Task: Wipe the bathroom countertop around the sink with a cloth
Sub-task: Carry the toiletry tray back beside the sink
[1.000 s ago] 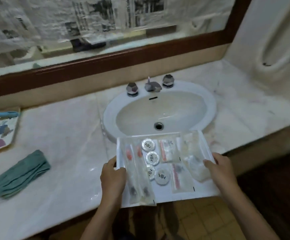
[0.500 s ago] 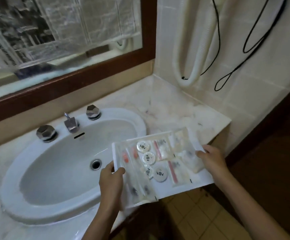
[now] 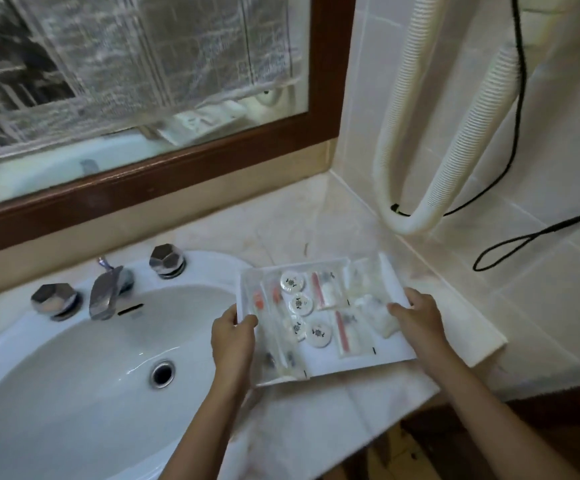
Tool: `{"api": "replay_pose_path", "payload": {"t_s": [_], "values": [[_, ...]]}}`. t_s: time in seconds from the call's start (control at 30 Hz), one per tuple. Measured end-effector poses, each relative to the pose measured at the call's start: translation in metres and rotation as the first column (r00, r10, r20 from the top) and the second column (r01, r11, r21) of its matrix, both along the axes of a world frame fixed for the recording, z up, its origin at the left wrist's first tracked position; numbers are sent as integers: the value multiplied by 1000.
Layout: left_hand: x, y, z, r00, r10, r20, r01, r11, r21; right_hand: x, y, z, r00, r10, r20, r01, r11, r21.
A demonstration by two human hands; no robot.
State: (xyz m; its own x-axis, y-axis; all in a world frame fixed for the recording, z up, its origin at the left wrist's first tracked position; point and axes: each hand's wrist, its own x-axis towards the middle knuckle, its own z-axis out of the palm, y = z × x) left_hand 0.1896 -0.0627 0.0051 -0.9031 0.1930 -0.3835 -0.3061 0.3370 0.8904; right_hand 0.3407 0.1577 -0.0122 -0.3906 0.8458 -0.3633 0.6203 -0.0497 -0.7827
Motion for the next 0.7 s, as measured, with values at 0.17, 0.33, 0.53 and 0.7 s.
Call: {"api": "replay_pose_path", "payload": {"t_s": [0.17, 0.33, 0.53, 0.7], "values": [[-54, 33, -6, 992, 122, 30, -122, 992, 17, -84, 44, -8, 993, 121, 16, -121, 991, 61], [-117, 69, -6, 954, 286, 94, -291, 955, 52, -179, 83, -5, 961, 270, 67, -276, 953, 123], [-168, 106, -12, 937, 328, 125, -340, 936, 96, -242, 108, -12, 970, 242, 16, -242, 959, 151], [-189, 124, -16, 936, 283, 208, -318, 935, 157, -269, 132, -17, 963, 258, 76, -267, 949, 168]]}}
